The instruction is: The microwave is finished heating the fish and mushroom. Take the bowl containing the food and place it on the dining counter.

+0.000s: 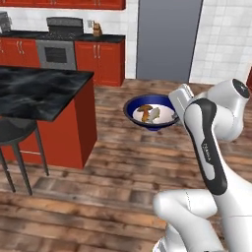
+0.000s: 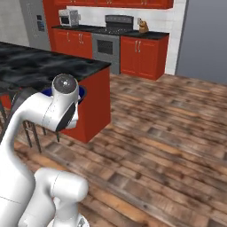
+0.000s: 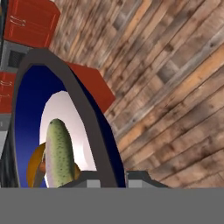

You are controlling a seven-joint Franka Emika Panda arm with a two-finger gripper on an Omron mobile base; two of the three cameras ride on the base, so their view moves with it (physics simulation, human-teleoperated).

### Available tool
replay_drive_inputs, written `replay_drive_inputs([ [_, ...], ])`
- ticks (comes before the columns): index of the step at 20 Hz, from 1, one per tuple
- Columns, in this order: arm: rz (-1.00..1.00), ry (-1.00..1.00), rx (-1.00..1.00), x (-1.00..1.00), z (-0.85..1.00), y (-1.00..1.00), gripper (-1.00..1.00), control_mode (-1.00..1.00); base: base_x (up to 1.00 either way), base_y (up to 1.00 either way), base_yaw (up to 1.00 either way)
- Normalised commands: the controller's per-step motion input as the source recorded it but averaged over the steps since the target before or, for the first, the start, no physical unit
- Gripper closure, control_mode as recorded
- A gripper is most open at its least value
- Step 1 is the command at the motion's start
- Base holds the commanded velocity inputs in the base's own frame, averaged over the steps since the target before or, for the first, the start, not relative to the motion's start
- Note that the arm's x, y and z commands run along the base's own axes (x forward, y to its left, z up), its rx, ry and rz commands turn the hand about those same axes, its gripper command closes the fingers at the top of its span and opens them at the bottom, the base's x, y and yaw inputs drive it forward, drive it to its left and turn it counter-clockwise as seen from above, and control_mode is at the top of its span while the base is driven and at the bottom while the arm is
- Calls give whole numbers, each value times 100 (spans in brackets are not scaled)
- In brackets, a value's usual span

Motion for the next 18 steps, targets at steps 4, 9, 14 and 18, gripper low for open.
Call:
replay_drive_inputs([
  [4, 0, 0, 0, 0, 0, 0, 100, 100, 100, 2, 8],
  [9, 0, 0, 0, 0, 0, 0, 100, 100, 100, 4, 10],
  [14, 0, 0, 0, 0, 0, 0, 100, 100, 100, 0, 28],
  [18, 0, 0, 0, 0, 0, 0, 100, 100, 100, 0, 46],
])
